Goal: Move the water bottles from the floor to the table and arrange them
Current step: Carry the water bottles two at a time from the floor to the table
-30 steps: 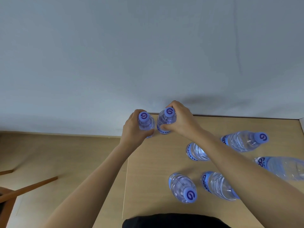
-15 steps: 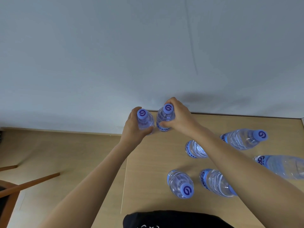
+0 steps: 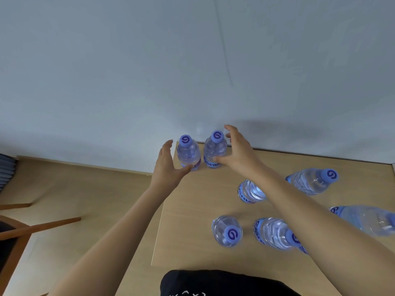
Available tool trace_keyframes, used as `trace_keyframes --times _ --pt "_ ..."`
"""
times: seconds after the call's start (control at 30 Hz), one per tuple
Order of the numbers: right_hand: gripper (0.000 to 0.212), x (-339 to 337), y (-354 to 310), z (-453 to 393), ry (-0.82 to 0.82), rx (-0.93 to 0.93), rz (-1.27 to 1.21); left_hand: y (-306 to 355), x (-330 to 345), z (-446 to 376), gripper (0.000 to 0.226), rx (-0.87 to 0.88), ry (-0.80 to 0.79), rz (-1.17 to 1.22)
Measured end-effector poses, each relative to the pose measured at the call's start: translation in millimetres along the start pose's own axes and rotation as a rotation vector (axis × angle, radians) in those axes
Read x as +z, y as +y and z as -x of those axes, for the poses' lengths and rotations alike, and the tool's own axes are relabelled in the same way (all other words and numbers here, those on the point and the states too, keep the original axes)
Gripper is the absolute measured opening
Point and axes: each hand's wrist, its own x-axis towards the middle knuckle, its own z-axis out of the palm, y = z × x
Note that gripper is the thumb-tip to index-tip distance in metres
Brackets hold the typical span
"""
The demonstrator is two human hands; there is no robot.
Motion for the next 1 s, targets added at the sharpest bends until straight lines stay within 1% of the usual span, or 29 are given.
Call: trace_keyframes --times 0.27,0.4,0.53,0.7,0.83,1.0 --pt "0.088 -17.3 -8.7 38.1 0.041 -0.074 0.037 10.1 -1.2 43.3 0.084 0.021 0.072 -0.025" --pt "0.085 -24.9 -16.2 56.4 0.069 -0.142 0.048 25.6 -0.1 64.3 0.076 0.059 0.114 0.006" --pt "0.081 -27.6 -16.2 78.7 0.085 -0.171 0.043 42.3 2.1 83.0 0.068 0.123 0.118 0.046" --pt "0.073 -28.8 -14.3 113.5 0.134 -0.157 -0.010 57.1 2.9 105.1 0.061 0.208 0.071 0.063" --pt "0.066 -23.9 -13.0 144.8 0.207 -0.120 -0.046 59.4 -0.4 126.9 0.045 0.293 0.031 0.062" --pt "0.062 -11.7 -13.3 201.0 0.325 -0.066 -0.099 50.0 -5.2 160.1 0.049 0.369 -0.073 0.040"
